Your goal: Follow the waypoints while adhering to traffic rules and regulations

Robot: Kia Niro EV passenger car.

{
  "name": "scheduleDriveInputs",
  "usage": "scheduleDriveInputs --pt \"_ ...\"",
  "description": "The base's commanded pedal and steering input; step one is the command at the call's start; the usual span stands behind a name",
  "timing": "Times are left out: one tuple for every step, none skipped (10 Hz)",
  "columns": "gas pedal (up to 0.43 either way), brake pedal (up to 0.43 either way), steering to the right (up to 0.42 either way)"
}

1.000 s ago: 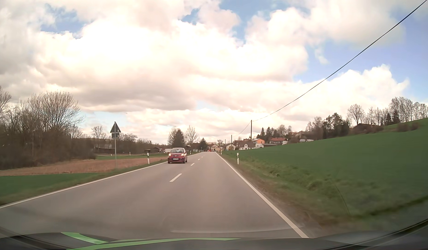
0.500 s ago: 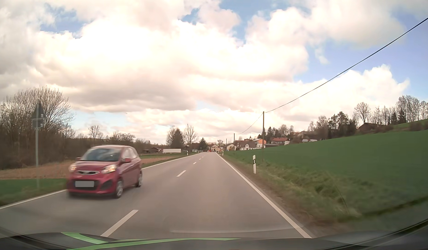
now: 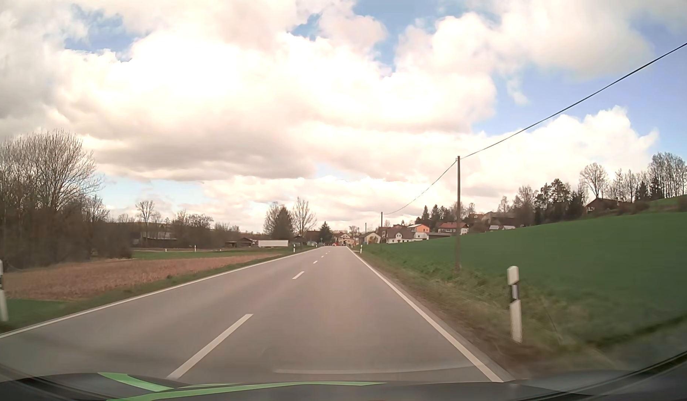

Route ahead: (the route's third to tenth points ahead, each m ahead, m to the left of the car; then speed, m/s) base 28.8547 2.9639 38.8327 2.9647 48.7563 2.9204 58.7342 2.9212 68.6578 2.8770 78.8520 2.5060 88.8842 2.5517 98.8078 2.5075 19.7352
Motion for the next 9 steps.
scheduleDriveInputs --pt "0.209 0.000 0.001" --pt "0.209 0.000 0.001" --pt "0.197 0.000 0.001" --pt "0.197 0.000 0.001" --pt "0.189 0.000 0.001" --pt "0.177 0.000 0.001" --pt "0.169 0.000 0.001" --pt "0.150 0.000 0.001" --pt "0.138 0.000 0.001"
